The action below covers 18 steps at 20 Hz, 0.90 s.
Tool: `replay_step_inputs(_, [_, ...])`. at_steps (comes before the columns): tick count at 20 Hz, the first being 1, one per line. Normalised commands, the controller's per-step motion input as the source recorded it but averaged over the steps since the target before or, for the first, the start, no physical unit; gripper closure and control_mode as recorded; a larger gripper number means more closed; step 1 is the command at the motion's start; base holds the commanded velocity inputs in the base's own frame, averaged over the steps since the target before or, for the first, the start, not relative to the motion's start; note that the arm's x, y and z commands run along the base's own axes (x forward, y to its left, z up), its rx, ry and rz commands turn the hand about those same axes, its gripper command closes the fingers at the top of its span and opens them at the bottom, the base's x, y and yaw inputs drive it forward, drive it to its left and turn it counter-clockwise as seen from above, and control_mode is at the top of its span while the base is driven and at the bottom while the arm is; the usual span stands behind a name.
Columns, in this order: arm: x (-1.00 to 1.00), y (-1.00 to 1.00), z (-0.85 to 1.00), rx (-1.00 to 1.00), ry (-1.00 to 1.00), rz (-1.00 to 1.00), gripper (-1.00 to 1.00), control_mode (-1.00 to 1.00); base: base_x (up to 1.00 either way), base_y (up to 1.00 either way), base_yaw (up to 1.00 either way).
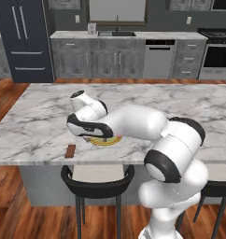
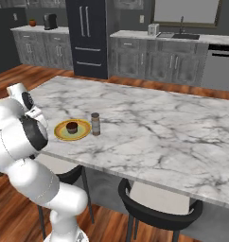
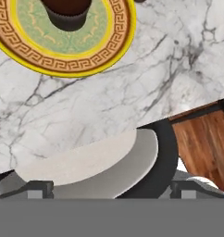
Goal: Take the cinnamon bottle from the cabinet and place it on the dining table, next to the plate with the cupcake. Then take the chocolate from the dining counter and place it on the cupcake plate.
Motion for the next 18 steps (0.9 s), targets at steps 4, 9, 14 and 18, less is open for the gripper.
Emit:
replay_step_inputs(4, [0.13, 0.29, -0.30, 0.00, -0.04, 0.02, -1.00, -1.00, 0.00, 0.00, 0.00])
replay_step_inputs(9, [0.13, 0.26, -0.36, 0.00, -0.15, 0.01, -1.00, -1.00, 0.00, 0.00, 0.00])
replay_step_inputs(14, [0.23, 0.20, -0.25, 0.13, -0.01, 0.01, -1.00, -1.00, 0.00, 0.00, 0.00])
replay_step_inputs(18, [0.17, 0.14, -0.15, 0.22, 0.05, 0.03, -1.00, -1.00, 0.00, 0.00, 0.00])
